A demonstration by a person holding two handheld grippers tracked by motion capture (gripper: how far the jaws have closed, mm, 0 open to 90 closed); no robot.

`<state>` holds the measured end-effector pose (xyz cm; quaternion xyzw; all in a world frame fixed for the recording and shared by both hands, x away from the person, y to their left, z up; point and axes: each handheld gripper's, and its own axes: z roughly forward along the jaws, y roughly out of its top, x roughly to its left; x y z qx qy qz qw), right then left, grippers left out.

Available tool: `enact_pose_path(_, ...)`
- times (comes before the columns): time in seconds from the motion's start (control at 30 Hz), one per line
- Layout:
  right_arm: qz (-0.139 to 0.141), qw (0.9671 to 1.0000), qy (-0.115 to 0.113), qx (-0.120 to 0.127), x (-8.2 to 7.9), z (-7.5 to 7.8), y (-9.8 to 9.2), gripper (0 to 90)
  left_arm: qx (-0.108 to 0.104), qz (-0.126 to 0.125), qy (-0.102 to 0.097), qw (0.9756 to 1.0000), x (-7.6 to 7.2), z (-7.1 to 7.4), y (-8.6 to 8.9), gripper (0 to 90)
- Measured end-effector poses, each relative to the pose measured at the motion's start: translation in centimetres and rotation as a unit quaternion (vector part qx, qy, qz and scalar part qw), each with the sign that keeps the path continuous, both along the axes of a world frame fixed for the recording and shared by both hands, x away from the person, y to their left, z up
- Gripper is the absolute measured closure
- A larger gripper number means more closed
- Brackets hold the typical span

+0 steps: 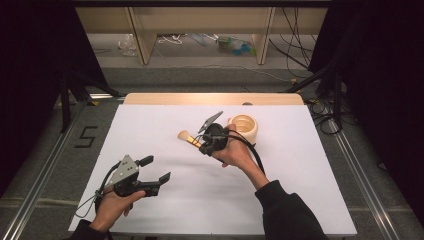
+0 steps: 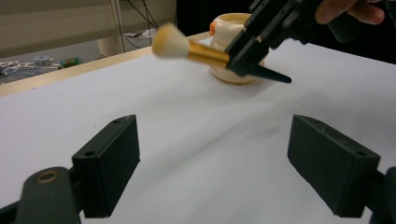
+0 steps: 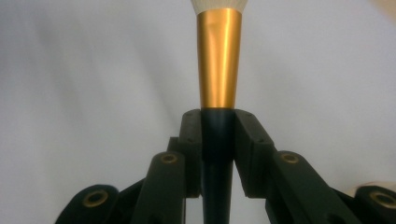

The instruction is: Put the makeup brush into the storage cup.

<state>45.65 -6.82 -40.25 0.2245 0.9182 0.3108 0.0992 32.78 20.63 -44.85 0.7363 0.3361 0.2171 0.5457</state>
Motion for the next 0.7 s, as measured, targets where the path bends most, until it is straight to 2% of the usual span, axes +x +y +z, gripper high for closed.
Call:
enact_pose_path(0.03,-0.010,0.9994,-0.018,0.028,0.0,0.6,-1.0,74.5,-0.002,0.003,0.003,1.0000,-0.1,0.0,0.0,16.8)
enact_pose_path(0.1,-0.009,0.9990,-0.027,0.034,-0.1,0.9,-1.4,74.5,0.002,0.000,-0.001,1.0000,0.0,0.0,0.0,16.8)
enact_pose_path(0.17,-0.019,0.9973,-0.046,0.054,-0.3,1.4,-2.1,74.4,0.002,0.002,0.000,1.0000,0.0,0.0,0.0,16.8)
enact_pose_path(0.2,-0.019,0.9958,-0.063,0.063,-0.3,1.7,-2.7,74.5,0.003,0.001,0.001,1.0000,0.0,0.0,0.0,16.8)
enact_pose_path(0.3,-0.025,0.9925,-0.074,0.094,-0.5,2.3,-4.0,74.4,0.002,0.002,0.003,1.0000,0.0,-0.1,0.1,16.8)
enact_pose_path(0.4,-0.034,0.9858,-0.094,0.135,-0.8,2.5,-5.4,74.5,0.001,0.003,0.006,1.0000,0.0,-0.1,-0.1,16.8)
enact_pose_path(0.5,-0.039,0.9814,-0.112,0.151,-0.6,2.4,-6.3,74.4,0.004,-0.002,0.002,1.0000,0.0,0.0,-0.1,16.8)
enact_pose_path(0.6,-0.052,0.9774,-0.114,0.170,-0.2,2.3,-6.8,74.4,-0.002,-0.003,0.004,1.0000,0.0,-0.1,-0.2,16.9)
enact_pose_path(0.63,-0.056,0.9765,-0.114,0.174,-0.2,2.4,-6.9,74.5,0.004,-0.001,0.003,1.0000,-0.1,0.0,-0.1,16.9)
enact_pose_path(0.7,-0.060,0.9718,-0.129,0.187,-0.1,2.6,-7.3,74.5,-0.001,0.001,0.002,1.0000,0.0,0.0,0.0,16.8)
